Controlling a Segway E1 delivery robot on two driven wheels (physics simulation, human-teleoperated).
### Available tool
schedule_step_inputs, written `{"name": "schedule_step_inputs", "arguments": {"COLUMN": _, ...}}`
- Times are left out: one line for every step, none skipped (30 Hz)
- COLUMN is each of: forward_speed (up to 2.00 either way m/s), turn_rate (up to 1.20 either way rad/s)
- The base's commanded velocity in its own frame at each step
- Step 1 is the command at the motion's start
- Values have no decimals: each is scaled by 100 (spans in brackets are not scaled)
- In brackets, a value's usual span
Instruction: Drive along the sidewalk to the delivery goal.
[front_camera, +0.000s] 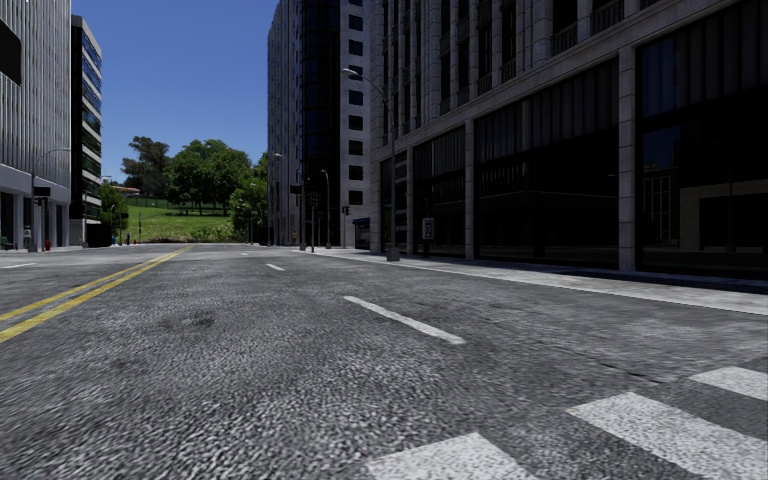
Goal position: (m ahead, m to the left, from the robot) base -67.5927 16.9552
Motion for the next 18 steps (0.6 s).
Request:
{"name": "schedule_step_inputs", "arguments": {"forward_speed": 0, "turn_rate": 0}}
{"name": "schedule_step_inputs", "arguments": {"forward_speed": 0, "turn_rate": 0}}
{"name": "schedule_step_inputs", "arguments": {"forward_speed": 0, "turn_rate": 0}}
{"name": "schedule_step_inputs", "arguments": {"forward_speed": 0, "turn_rate": 0}}
{"name": "schedule_step_inputs", "arguments": {"forward_speed": 0, "turn_rate": 0}}
{"name": "schedule_step_inputs", "arguments": {"forward_speed": 0, "turn_rate": 0}}
{"name": "schedule_step_inputs", "arguments": {"forward_speed": 0, "turn_rate": 0}}
{"name": "schedule_step_inputs", "arguments": {"forward_speed": 0, "turn_rate": 0}}
{"name": "schedule_step_inputs", "arguments": {"forward_speed": 0, "turn_rate": 0}}
{"name": "schedule_step_inputs", "arguments": {"forward_speed": 0, "turn_rate": 0}}
{"name": "schedule_step_inputs", "arguments": {"forward_speed": 0, "turn_rate": 0}}
{"name": "schedule_step_inputs", "arguments": {"forward_speed": 0, "turn_rate": 0}}
{"name": "schedule_step_inputs", "arguments": {"forward_speed": 0, "turn_rate": 0}}
{"name": "schedule_step_inputs", "arguments": {"forward_speed": 0, "turn_rate": 0}}
{"name": "schedule_step_inputs", "arguments": {"forward_speed": 0, "turn_rate": 0}}
{"name": "schedule_step_inputs", "arguments": {"forward_speed": 0, "turn_rate": 0}}
{"name": "schedule_step_inputs", "arguments": {"forward_speed": 0, "turn_rate": 0}}
{"name": "schedule_step_inputs", "arguments": {"forward_speed": 0, "turn_rate": 0}}
